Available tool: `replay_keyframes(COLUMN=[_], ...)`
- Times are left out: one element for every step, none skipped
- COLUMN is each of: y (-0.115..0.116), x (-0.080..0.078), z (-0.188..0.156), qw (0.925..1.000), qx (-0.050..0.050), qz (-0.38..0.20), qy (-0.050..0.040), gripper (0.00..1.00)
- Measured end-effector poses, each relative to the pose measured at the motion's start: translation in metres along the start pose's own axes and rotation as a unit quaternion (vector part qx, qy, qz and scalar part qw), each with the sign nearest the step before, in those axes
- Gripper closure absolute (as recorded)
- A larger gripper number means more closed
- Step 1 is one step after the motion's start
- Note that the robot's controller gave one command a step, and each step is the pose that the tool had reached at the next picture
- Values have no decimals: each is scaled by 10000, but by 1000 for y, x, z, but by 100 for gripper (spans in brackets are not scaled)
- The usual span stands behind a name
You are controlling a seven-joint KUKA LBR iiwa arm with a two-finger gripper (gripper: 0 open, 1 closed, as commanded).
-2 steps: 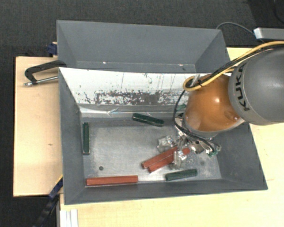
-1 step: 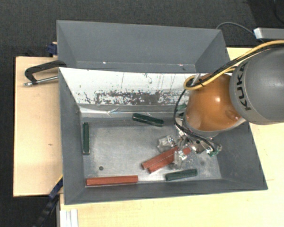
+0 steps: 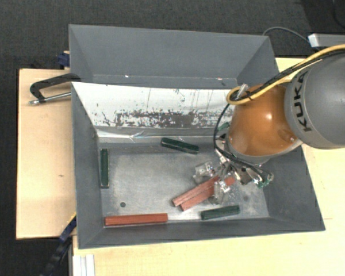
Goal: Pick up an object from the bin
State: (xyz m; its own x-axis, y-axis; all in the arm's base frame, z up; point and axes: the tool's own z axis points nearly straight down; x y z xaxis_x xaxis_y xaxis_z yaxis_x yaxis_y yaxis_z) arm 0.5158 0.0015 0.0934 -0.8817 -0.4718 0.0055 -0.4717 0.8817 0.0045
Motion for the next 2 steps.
replay_keyframes(y=[0, -1], x=[-1, -2], z=[-24, -45], qw=[10000, 10000], qx=[8, 32], qz=[2, 2], qy=[-18, -59], gripper=[100, 100])
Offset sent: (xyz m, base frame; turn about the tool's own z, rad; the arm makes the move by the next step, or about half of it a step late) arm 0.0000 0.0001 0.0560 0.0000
